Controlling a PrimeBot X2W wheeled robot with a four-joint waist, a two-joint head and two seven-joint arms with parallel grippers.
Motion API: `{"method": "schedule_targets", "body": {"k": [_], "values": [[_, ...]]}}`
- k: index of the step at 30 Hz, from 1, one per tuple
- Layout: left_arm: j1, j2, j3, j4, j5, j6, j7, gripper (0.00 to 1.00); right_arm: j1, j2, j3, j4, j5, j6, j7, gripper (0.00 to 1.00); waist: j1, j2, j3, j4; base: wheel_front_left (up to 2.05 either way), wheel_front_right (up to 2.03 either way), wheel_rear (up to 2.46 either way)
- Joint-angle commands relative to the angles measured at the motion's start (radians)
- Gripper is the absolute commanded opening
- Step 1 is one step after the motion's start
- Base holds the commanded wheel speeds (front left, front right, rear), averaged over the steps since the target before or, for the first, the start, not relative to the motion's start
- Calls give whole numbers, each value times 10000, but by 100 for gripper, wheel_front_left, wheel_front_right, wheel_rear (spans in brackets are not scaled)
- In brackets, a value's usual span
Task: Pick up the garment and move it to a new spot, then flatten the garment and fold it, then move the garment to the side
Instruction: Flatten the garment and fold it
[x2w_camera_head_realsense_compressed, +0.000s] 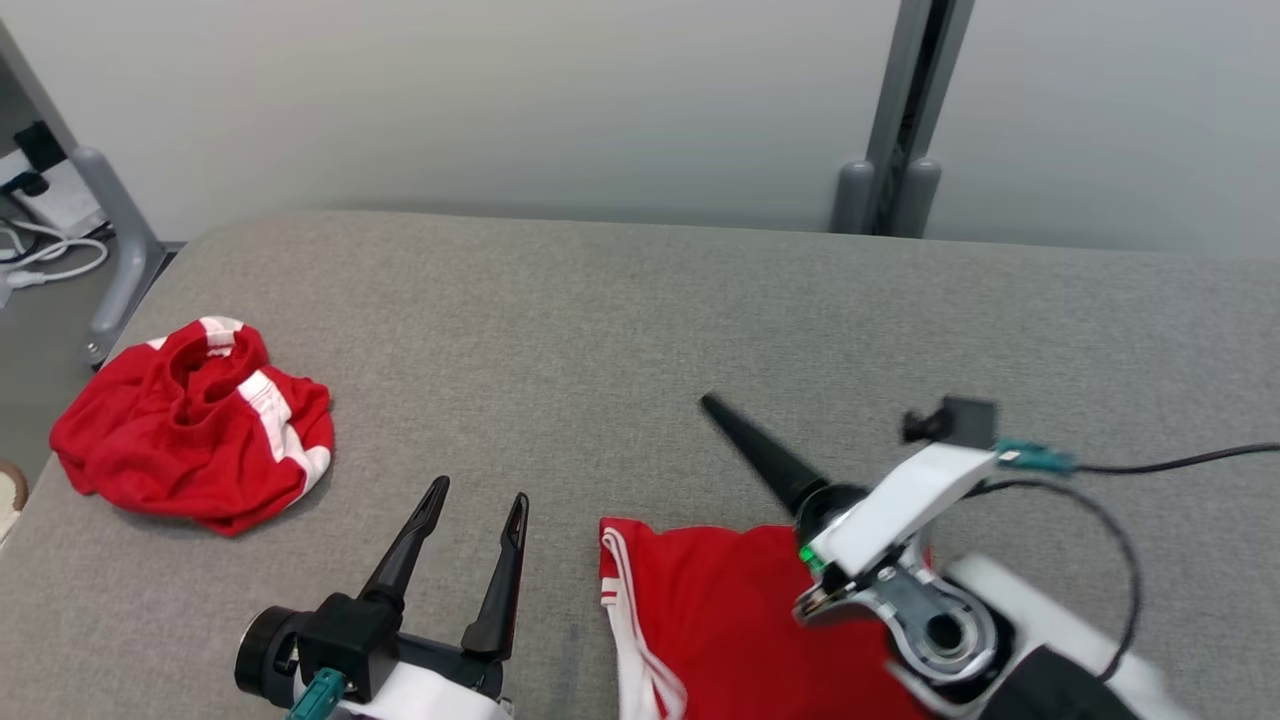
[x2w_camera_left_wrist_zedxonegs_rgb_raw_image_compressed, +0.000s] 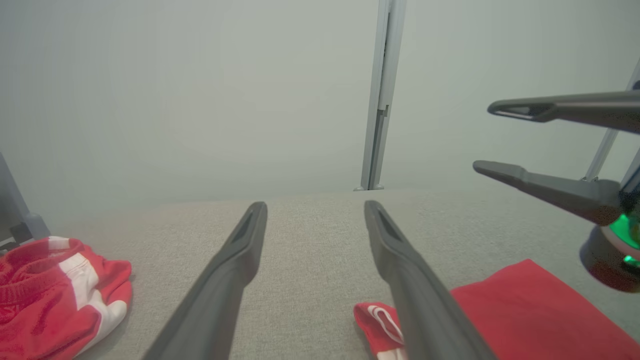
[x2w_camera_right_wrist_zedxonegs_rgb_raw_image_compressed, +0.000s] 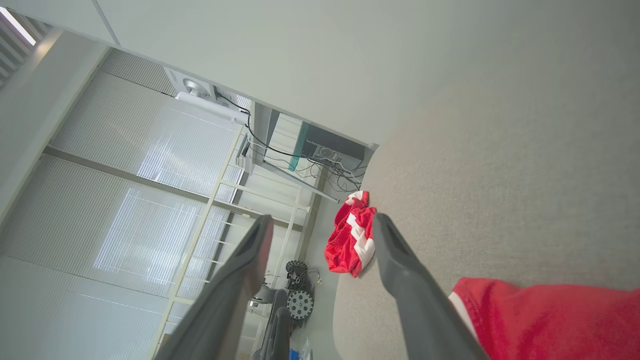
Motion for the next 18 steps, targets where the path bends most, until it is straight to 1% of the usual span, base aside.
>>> {"method": "schedule_targets", "body": {"k": [1,2,3,6,9,12,14,16,18], "values": [[69,36,44,-48,-35,67,-34,100,-214,-326,6,-124,-279,23,-248,100,0,0,-117,-137,0,0,0],[86,34,56,-68,-27,67,-34,100,-375,-619,36,-187,-584,23,-499,100,0,0,-157,-193,0,0,0],[113,34,79,-116,-35,84,-34,100,-667,-1215,120,-217,-1376,23,-1027,100,0,0,-225,-312,0,0,0],[143,36,132,-200,-28,104,-34,100,-938,-2012,-83,-57,-2589,23,-1671,100,0,0,-303,-488,0,0,0],[193,32,201,-295,-46,131,-34,100,-1045,-2661,-504,240,-4345,23,-1972,100,0,0,-334,-642,0,0,0],[211,36,289,-423,-73,169,-34,100,-715,-3033,-1293,381,-6334,23,-2046,100,0,0,-318,-808,0,0,0],[191,31,320,-519,-87,186,-34,100,-463,-3290,-2035,348,-8313,21,-2046,100,0,0,-278,-903,0,0,0],[145,32,332,-605,-100,193,-34,100,234,-2949,-2900,162,-9670,21,-2030,100,0,0,-245,-964,0,0,0],[107,39,330,-685,-37,200,-34,100,802,-2867,-3825,-175,-11201,21,-2030,100,0,0,-220,-1001,0,0,0]]}}
